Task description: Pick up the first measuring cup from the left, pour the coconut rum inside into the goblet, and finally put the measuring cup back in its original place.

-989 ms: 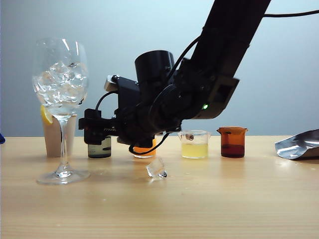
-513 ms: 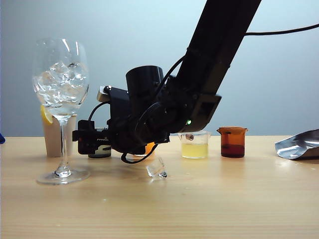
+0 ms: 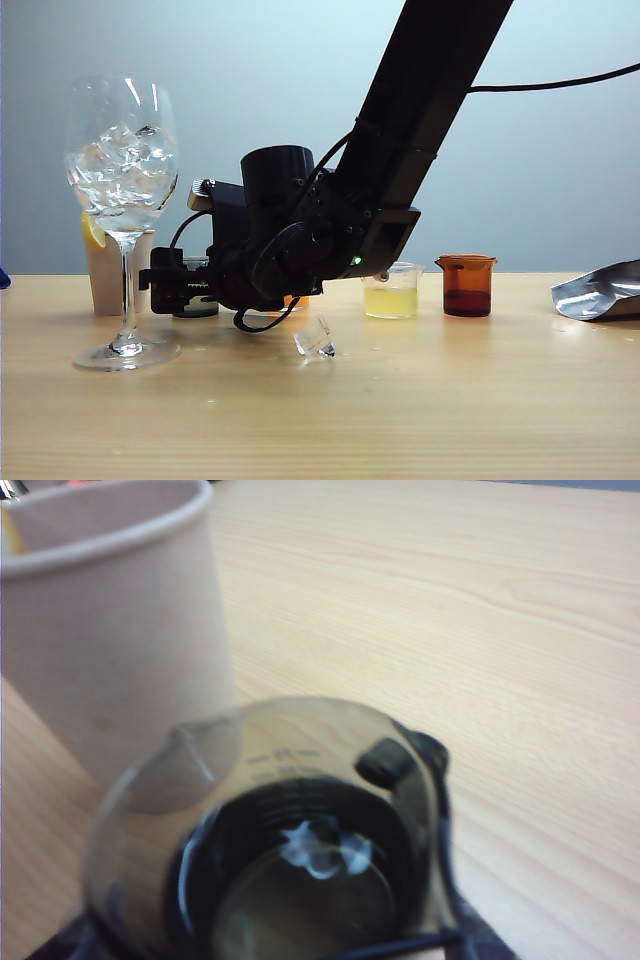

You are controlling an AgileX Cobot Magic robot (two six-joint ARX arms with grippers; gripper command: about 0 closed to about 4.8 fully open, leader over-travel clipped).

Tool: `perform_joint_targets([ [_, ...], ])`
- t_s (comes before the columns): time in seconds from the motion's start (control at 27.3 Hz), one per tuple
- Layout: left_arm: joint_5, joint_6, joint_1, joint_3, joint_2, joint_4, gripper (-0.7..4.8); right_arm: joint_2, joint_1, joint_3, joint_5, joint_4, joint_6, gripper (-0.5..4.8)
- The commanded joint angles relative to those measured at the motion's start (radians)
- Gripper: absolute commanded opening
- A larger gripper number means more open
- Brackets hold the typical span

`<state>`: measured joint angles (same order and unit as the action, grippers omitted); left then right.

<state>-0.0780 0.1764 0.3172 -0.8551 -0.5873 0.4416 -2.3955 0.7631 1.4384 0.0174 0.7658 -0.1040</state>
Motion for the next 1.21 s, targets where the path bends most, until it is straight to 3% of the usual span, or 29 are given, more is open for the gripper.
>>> perform_joint_targets([
  [0.04,0.000,0.008,0.000,-0.005,0.002,-0.008,-0.06,-0.005,0.002,0.000,0.014,0.008,0.002,3.99],
  [0.26,0.000,0.008,0.000,-0.005,0.002,-0.008,-0.06,-0.005,0.002,0.001,0.014,0.026,0.000,3.59],
  [1.21,0.014,0.007,0.000,-0.005,0.020,0.018,-0.06,-0.032,0.008,0.058,0.032,-0.014,-0.027,3.55],
])
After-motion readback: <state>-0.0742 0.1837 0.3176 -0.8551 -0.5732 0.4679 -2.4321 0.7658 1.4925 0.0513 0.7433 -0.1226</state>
